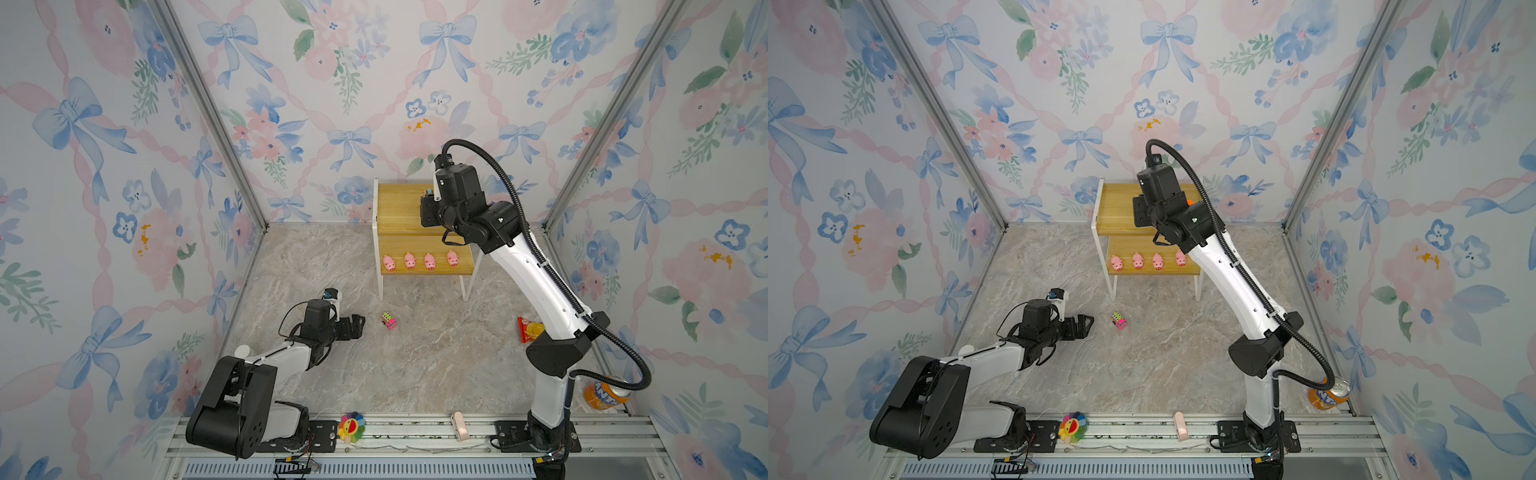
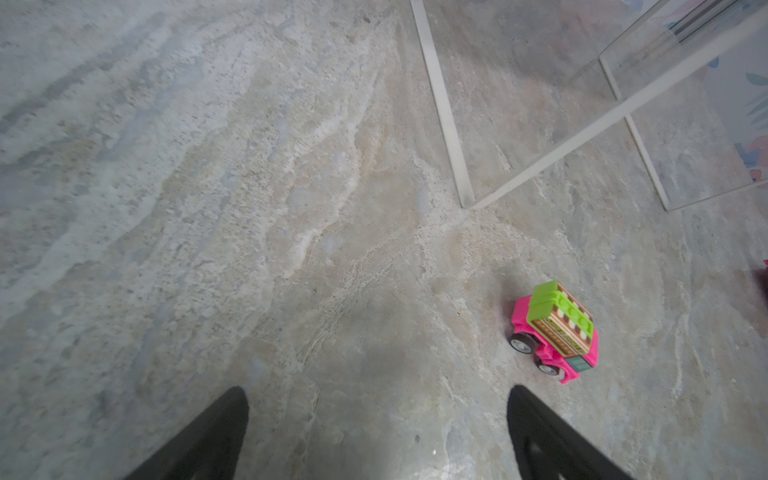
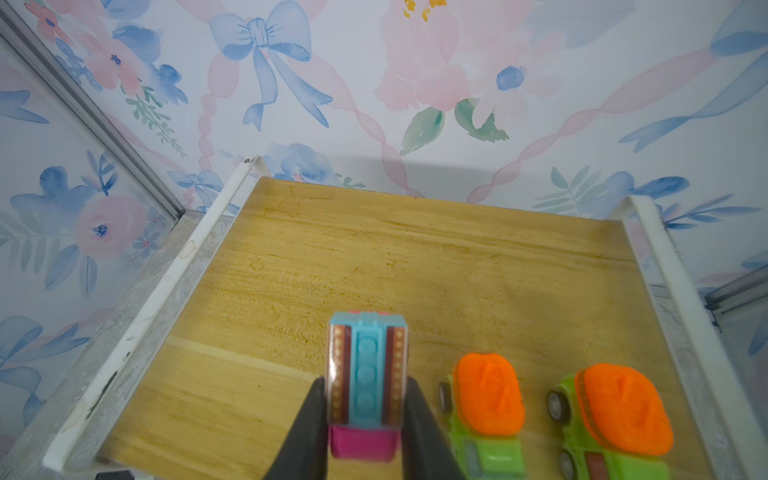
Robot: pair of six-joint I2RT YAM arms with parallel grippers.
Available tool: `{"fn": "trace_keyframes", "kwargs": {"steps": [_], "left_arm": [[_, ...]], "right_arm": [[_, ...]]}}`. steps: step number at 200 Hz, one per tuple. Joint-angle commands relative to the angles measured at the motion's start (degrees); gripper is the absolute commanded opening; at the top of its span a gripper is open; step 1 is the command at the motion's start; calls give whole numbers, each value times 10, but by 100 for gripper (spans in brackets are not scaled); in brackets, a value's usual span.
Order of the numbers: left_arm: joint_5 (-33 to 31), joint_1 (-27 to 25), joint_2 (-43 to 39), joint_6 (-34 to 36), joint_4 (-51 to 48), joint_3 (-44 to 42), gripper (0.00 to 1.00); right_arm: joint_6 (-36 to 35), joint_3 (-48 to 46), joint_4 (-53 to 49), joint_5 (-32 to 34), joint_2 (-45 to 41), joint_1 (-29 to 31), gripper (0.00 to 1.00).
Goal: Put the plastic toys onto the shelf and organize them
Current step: 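Set the pink truck beside the green trucks and open the right gripper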
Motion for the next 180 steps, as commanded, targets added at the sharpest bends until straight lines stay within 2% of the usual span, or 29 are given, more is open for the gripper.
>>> {"fn": "trace_keyframes", "kwargs": {"steps": [1,125,180], "left_arm": [[3,-4,3,9,6,-3,98],[2,-5,3,8,5,-3,98],[2,-4,3,8,6,-3,98]], "right_arm": [[7,18,-20,14,16,6,14],[6,20,-17,10,35,5,18],[2,18,-16,10,34,6,28]]}}
